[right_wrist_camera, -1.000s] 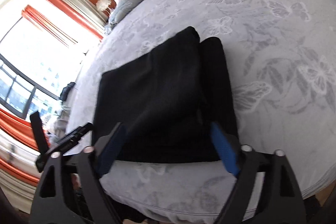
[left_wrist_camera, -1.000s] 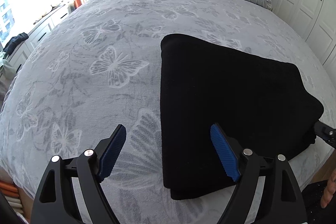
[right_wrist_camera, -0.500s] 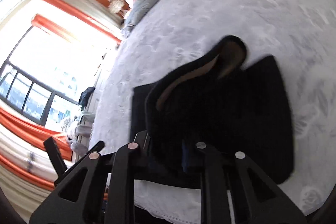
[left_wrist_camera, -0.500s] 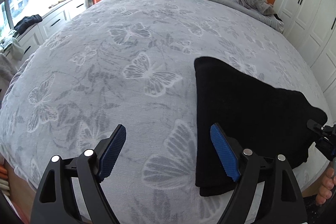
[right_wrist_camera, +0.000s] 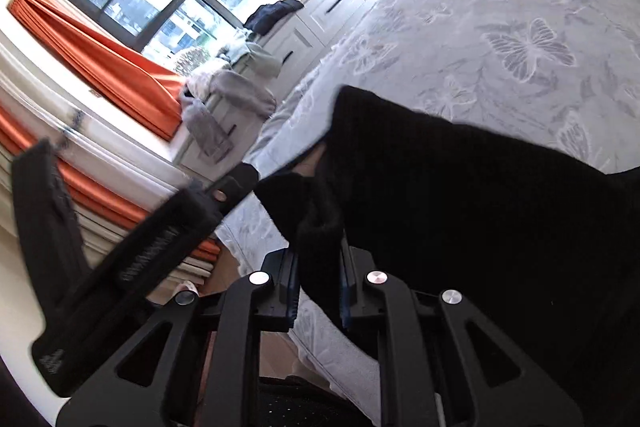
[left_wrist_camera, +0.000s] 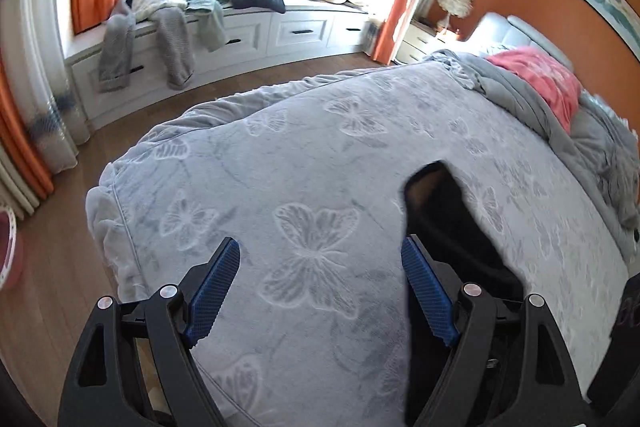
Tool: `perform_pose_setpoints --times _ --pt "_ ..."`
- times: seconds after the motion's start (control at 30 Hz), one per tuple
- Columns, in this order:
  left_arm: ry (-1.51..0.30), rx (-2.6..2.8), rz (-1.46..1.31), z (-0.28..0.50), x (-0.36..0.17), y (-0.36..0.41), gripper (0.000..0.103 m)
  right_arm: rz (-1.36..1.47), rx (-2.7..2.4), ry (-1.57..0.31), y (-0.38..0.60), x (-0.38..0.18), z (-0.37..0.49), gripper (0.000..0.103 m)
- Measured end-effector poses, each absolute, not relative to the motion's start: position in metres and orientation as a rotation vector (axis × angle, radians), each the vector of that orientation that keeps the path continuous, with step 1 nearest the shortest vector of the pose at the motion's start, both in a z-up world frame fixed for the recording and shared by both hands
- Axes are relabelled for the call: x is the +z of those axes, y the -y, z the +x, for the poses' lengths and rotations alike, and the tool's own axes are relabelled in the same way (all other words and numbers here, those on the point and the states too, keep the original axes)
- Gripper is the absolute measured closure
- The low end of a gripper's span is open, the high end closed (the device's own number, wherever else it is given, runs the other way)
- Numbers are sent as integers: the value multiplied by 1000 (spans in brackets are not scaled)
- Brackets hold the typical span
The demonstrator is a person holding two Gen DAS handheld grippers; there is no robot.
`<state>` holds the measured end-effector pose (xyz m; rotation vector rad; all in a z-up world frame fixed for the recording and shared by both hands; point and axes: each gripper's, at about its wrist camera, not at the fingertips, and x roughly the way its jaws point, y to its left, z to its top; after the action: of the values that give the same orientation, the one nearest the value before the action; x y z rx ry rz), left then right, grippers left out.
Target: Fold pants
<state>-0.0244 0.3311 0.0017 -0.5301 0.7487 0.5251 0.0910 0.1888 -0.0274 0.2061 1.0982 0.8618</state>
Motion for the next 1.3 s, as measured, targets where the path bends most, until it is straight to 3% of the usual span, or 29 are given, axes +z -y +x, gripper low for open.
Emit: perform_pose_setpoints --times 0.13,0.3,0.4,0.53,0.63,0.7,0.83,0.87,0.93,0.97,1.03,1.07,1.1,1.3 --pt "-736 496 -590 -30 1 -340 23 316 866 -1048 -157 -14 94 89" --pt "-758 431 -562 -19 1 -319 23 584 750 -836 17 17 65 89" --pt "-791 340 -519 -9 -1 -288 23 608 491 -810 135 -11 21 89" --pt "-876 98 -489 5 -11 -223 23 567 104 -956 239 -90 -35 82" --pt "-949 -106 -495 11 -22 -165 22 767 158 -911 283 -108 -62 76" --pt "-992 -186 -469 14 -31 -128 22 731 141 -890 289 -94 -63 65" --pt "-1020 -237 -343 16 -42 -62 22 671 164 -864 285 -69 -42 32" --pt "-1018 -239 -312 16 -44 -50 22 637 163 -865 283 -67 -34 18" --pt "-1008 -259 -261 16 -45 -30 22 592 175 -898 275 -75 -14 16" --pt "-1005 -265 -241 18 -45 -24 22 582 186 -922 277 -86 -12 17" --pt "-996 -281 -215 19 -44 -13 22 538 193 -931 270 -99 -5 59" --pt "-994 -282 -200 20 -45 -9 22 483 160 -942 264 -98 -4 76" --pt "-993 -277 -186 21 -46 -6 22 470 172 -922 262 -92 -5 86" --pt "-1006 -248 -133 25 -53 -5 22 383 57 -810 285 -60 -28 90"
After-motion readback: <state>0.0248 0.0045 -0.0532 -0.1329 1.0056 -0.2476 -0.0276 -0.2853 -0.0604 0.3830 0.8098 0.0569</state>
